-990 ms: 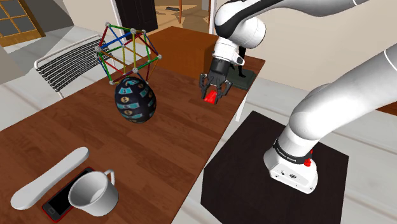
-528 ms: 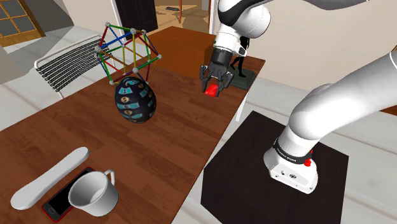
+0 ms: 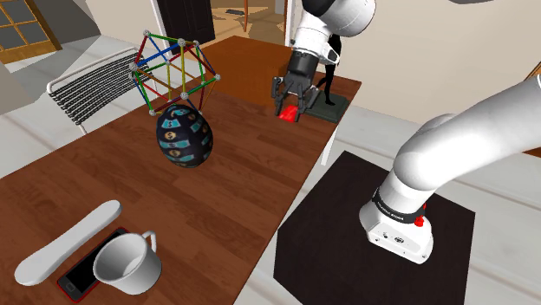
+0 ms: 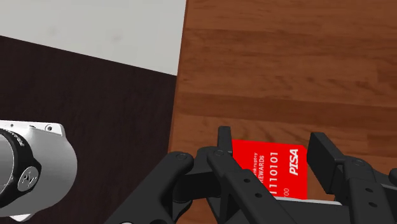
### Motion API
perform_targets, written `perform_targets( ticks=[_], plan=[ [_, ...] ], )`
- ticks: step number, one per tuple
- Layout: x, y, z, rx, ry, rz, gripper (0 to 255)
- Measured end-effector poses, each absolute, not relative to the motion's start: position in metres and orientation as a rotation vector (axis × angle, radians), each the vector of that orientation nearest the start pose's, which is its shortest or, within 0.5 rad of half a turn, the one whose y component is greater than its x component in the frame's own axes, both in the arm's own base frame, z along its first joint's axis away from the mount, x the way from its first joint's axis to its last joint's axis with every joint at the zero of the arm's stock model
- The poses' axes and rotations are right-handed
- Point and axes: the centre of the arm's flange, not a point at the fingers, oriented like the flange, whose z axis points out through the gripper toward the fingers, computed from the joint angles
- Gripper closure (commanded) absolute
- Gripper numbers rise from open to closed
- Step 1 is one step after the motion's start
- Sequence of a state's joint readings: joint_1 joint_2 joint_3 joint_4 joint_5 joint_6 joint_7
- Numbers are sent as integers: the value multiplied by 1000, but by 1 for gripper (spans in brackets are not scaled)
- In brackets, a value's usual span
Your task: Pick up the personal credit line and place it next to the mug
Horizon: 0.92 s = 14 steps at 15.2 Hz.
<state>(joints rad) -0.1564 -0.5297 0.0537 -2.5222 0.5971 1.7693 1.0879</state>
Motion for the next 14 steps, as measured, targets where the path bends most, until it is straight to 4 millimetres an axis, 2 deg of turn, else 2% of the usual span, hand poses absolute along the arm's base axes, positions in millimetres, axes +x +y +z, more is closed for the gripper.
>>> perform_targets(
  ticks=[2, 4, 14],
  plan=[
    [361, 31, 452, -2073, 1726, 616, 255],
    [356, 58, 457, -2075, 1725, 616, 255],
    [315, 183, 458, -2075, 1725, 616, 255]
  ],
)
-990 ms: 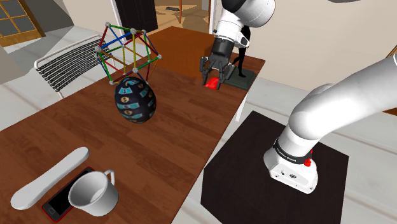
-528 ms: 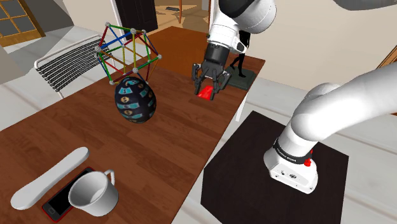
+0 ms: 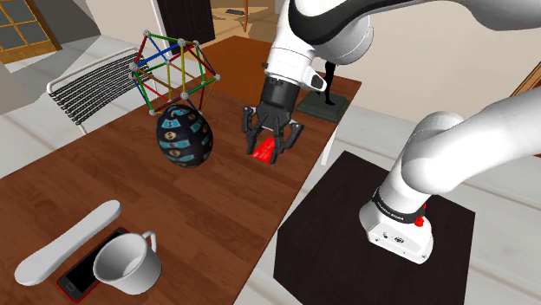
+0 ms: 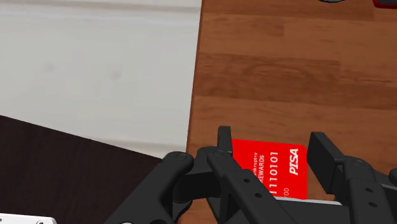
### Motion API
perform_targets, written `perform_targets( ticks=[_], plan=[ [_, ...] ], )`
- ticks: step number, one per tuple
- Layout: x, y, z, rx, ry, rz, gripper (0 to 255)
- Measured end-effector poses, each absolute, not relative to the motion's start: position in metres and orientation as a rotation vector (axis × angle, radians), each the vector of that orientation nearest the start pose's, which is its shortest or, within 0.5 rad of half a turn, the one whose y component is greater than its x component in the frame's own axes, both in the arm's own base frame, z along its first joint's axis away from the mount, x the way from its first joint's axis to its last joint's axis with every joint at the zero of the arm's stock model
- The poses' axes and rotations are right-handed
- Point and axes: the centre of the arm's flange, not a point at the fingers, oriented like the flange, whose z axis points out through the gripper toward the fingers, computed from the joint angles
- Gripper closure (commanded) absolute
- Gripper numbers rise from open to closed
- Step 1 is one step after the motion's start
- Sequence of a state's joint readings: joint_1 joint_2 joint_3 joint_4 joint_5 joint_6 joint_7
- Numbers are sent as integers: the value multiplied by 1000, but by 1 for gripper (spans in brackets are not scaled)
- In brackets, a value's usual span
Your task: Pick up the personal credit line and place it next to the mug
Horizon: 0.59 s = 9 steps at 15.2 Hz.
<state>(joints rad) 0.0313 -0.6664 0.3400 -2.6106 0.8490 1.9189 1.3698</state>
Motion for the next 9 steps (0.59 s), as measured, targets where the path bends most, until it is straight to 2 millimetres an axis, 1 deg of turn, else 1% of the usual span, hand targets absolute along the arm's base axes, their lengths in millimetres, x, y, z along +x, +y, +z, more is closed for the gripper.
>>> perform_targets(
  ticks=[4, 5, 8, 9],
  plan=[
    [297, 232, 459, -2075, 1725, 615, 255],
    [293, 246, 455, -2075, 1726, 616, 255],
    [286, 280, 455, -2075, 1726, 615, 255],
    [280, 294, 455, -2075, 1725, 615, 255]
  ],
)
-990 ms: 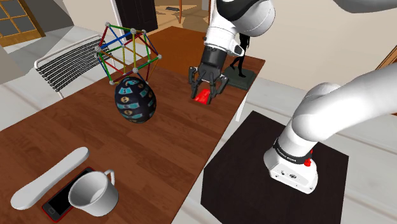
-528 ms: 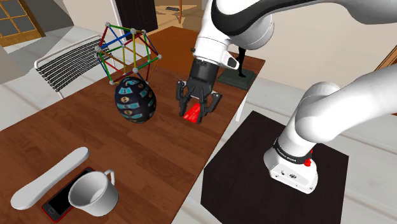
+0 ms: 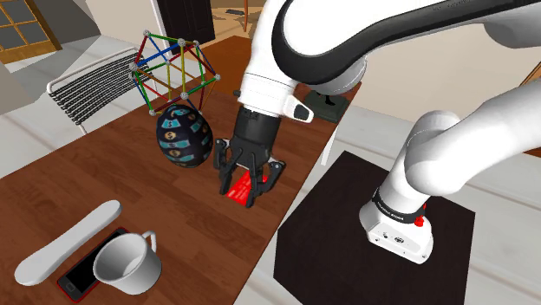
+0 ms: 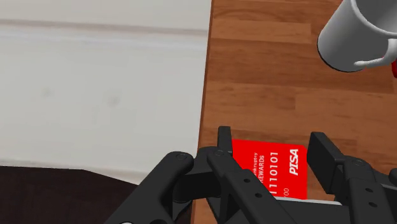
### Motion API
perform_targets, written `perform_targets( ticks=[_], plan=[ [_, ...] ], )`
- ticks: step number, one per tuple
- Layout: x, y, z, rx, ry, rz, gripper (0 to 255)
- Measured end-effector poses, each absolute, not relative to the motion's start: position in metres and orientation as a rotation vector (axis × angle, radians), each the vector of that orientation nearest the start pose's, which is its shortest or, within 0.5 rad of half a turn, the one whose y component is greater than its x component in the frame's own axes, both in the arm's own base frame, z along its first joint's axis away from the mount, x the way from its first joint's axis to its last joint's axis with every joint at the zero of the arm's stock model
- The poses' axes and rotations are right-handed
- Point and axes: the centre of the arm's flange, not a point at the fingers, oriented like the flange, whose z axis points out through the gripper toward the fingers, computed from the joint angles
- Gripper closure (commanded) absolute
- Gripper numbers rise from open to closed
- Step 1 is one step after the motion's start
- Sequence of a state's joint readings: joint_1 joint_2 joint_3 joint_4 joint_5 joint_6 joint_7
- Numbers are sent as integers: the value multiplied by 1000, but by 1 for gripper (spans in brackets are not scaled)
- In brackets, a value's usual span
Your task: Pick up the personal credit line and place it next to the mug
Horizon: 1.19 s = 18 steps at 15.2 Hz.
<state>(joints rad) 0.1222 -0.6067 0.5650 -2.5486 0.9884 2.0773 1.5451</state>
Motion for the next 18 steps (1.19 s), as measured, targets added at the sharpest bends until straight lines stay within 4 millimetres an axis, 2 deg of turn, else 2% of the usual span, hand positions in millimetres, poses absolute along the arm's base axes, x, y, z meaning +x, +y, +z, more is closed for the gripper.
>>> perform_targets(
  ticks=[15, 18],
  plan=[
    [219, 486, 456, -2077, 1727, 615, 255],
    [214, 500, 451, -2074, 1727, 616, 255]
  ],
)
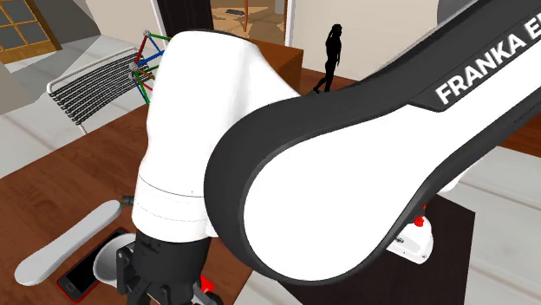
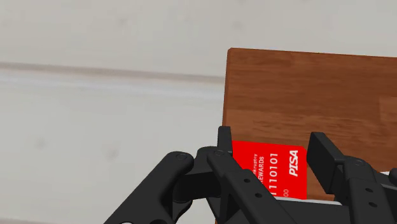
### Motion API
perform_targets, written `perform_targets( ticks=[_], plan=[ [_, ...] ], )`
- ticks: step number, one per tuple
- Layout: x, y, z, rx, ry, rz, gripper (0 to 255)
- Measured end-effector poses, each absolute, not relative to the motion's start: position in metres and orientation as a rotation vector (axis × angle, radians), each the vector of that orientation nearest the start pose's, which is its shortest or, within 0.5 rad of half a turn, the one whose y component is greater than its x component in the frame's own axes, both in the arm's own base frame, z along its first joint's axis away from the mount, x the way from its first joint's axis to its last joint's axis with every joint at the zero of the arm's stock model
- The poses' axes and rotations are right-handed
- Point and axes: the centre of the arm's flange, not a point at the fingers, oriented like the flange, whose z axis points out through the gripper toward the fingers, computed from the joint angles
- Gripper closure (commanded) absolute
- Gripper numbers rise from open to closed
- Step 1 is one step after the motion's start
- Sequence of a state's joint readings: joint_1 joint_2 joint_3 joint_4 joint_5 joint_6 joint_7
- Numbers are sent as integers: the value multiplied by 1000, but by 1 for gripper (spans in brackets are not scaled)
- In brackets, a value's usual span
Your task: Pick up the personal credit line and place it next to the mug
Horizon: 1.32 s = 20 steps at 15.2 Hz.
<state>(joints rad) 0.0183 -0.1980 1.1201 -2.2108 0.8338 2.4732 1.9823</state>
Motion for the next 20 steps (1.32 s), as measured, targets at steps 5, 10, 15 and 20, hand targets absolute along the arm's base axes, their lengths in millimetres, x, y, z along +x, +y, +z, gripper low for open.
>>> perform_targets(
  ticks=[5, 10, 15, 20],
  plan=[
    [214, 502, 428, -2073, 1727, 616, 255],
    [214, 503, 399, -2073, 1728, 617, 255],
    [215, 502, 373, -2072, 1729, 617, 255],
    [214, 502, 346, -2073, 1728, 617, 255]
  ],
)
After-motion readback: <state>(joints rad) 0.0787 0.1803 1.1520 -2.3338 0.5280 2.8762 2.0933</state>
